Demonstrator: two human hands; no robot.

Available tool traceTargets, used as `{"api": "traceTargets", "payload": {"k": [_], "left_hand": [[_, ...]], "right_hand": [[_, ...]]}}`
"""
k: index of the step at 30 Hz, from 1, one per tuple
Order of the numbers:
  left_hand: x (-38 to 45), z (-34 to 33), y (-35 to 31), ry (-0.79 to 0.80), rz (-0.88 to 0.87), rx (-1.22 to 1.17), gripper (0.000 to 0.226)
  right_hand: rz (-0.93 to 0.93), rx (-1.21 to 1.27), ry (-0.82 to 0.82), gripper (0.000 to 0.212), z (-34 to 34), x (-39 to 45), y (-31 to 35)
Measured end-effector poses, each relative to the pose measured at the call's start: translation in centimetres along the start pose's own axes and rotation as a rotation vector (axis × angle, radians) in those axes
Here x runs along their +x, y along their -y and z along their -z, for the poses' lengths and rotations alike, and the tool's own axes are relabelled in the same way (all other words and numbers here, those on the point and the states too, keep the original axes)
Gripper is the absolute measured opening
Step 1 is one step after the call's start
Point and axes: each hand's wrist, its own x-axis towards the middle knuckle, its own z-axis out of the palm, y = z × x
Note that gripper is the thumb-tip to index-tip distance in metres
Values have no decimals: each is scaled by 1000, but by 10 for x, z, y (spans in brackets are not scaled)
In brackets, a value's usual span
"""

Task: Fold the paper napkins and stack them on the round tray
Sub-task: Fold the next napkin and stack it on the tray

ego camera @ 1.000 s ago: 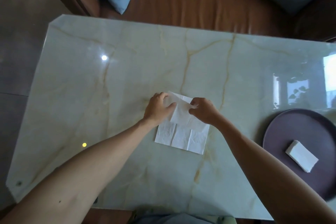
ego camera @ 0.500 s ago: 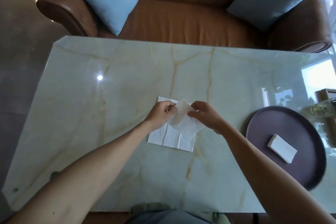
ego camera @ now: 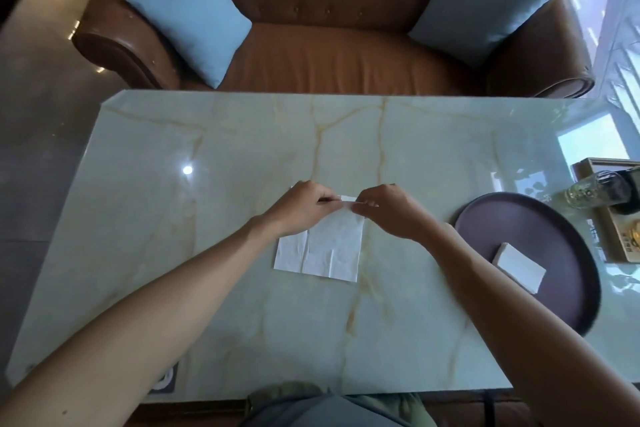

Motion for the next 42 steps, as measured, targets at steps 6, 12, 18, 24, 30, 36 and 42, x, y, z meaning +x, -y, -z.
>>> {"api": "traceTargets", "payload": {"k": [6, 12, 18, 24, 30, 36, 42], "left_hand": [[-7, 4, -6, -25, -21, -101, 20], [-13, -7, -2, 8, 126, -710, 39], [-20, -30, -7, 12, 190, -881, 30], [-16, -38, -8, -52, 259, -1028, 20], [-16, -47, -12, 33, 272, -991, 37], [-13, -50, -7, 15, 292, -915, 32], [-12, -47, -5, -8, 279, -910, 27]], "right_hand": [[-70, 177, 0, 18, 11, -11, -11], [-105, 639, -17, 37, 16, -23, -23], [-161, 881, -45, 23, 13, -28, -20], [-180, 900, 31, 20, 3, -33, -29], [-240, 944, -59, 21, -6, -29, -30], [-282, 914, -34, 24, -8, -30, -33], [-314, 902, -97, 22, -8, -28, -31]]}}
